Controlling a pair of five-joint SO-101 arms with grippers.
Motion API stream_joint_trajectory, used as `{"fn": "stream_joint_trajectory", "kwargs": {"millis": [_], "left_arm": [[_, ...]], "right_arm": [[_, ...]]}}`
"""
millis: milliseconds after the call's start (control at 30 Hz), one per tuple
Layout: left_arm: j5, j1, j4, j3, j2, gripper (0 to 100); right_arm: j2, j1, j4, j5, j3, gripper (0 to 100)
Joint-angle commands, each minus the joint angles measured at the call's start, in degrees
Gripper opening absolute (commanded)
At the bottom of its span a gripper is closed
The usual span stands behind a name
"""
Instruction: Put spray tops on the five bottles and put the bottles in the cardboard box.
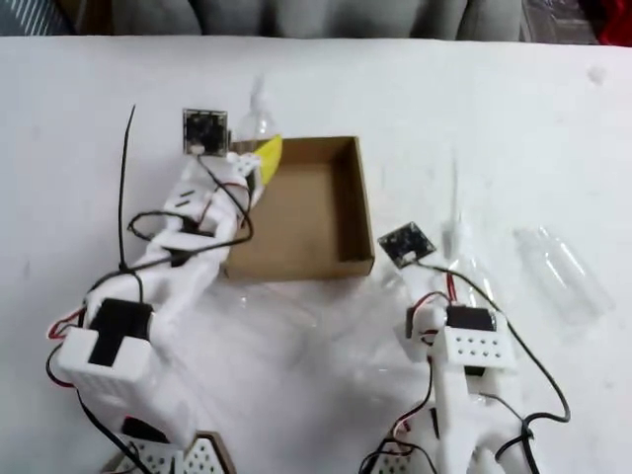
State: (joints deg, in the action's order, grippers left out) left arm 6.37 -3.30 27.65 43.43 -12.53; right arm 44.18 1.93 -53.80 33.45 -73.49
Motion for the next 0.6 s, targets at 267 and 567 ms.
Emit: {"fn": "stream_joint_trajectory", "kwargs": {"millis": [267,567], "left_arm": [[-0.4,0.7,1.6,-0.4,0.6,27],[-0.3,0.3,1.5,-0.4,1.2,27]], "right_arm": [[0.7,0.3,0.9,-0.5,0.4,4.1],[0.7,0.3,0.9,-0.5,0.4,4.1]]}}
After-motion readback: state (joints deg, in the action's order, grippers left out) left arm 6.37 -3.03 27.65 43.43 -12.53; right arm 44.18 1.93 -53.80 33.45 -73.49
